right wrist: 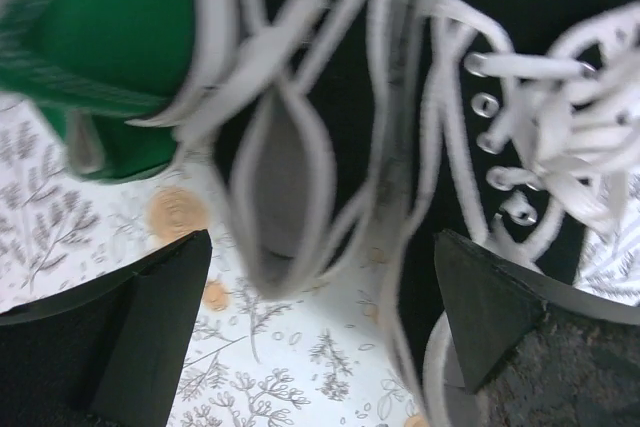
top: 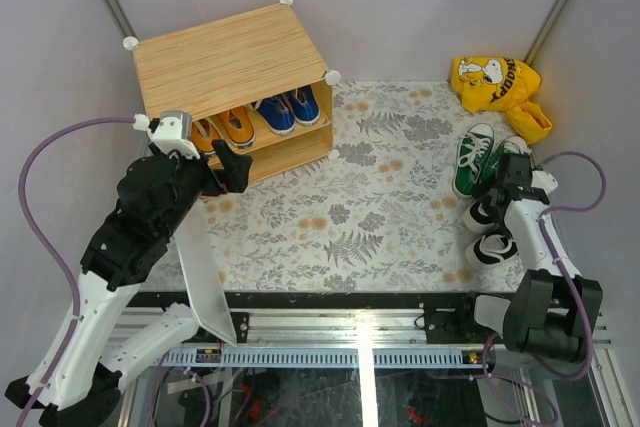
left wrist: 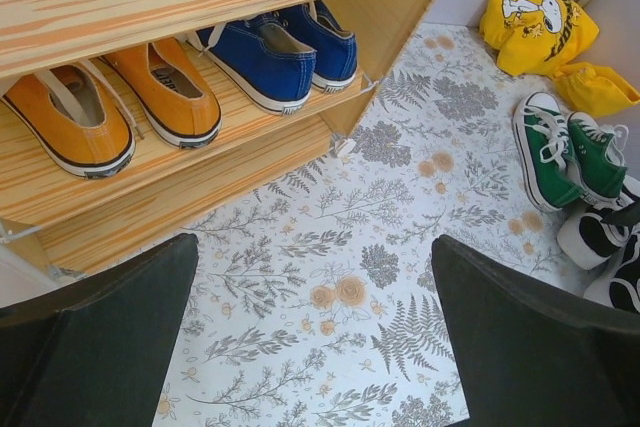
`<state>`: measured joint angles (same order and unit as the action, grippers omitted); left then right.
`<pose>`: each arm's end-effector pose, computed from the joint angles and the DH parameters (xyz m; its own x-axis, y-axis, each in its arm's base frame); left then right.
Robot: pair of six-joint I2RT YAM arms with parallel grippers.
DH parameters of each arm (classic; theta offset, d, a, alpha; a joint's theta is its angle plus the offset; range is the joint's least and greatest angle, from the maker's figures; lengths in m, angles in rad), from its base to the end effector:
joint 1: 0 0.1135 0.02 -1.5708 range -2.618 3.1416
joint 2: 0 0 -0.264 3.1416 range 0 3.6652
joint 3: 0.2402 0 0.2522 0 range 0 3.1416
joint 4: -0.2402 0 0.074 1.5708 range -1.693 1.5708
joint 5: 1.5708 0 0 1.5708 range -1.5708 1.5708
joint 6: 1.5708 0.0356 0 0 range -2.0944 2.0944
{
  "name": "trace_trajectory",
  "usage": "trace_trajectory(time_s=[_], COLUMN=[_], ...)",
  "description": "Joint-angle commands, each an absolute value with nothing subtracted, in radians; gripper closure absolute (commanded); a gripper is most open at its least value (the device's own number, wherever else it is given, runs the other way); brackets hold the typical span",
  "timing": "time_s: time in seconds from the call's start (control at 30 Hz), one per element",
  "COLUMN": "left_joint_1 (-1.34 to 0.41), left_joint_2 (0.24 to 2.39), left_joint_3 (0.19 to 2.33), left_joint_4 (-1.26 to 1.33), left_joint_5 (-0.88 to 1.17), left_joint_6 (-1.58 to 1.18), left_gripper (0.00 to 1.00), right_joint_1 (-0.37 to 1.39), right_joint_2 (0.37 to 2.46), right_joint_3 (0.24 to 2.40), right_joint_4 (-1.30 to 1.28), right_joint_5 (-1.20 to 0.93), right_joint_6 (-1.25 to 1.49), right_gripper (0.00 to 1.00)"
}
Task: Place and organize the shoes in the shoe cabinet
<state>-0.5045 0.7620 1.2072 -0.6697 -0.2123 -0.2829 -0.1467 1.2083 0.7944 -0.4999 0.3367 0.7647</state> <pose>0.1177 -0.0564 0.4312 -0.2688 -0.1633 -0.9492 0.2267 0.9471 -0.2271 0.2362 -0.0468 0.2316 -0.3315 0.7095 -0.6218 0.7859 0.5723 0.2341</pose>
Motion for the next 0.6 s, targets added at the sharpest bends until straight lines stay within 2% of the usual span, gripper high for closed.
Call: trace_trajectory(time_s=[0.0, 0.13, 0.57], left_joint_1=[-0.511, -0.511, -0.511], left_joint_2=[0.75, 0.745, 0.737], left_joint_3=[1.191, 1.183, 1.162], left_joint_4=[-0.609, -0.605, -0.595], left_joint_5=[-0.186, -0.186, -0.182], left_joint_6=[-0.288, -0.287, -0.285], left_gripper=[0.0, 0.0, 0.0], right_joint_1=[-0.213, -0.227, -0.273], right_joint_2=[1.12, 1.079, 1.121], right_joint_3=[0.76, 0.784, 0.728], right_joint_4=[-0.541, -0.578, -0.553], right_joint_5=[0.305, 0.368, 0.307], right_joint_6=[0.857, 0.821, 0.825], right_gripper=[0.0, 0.0, 0.0])
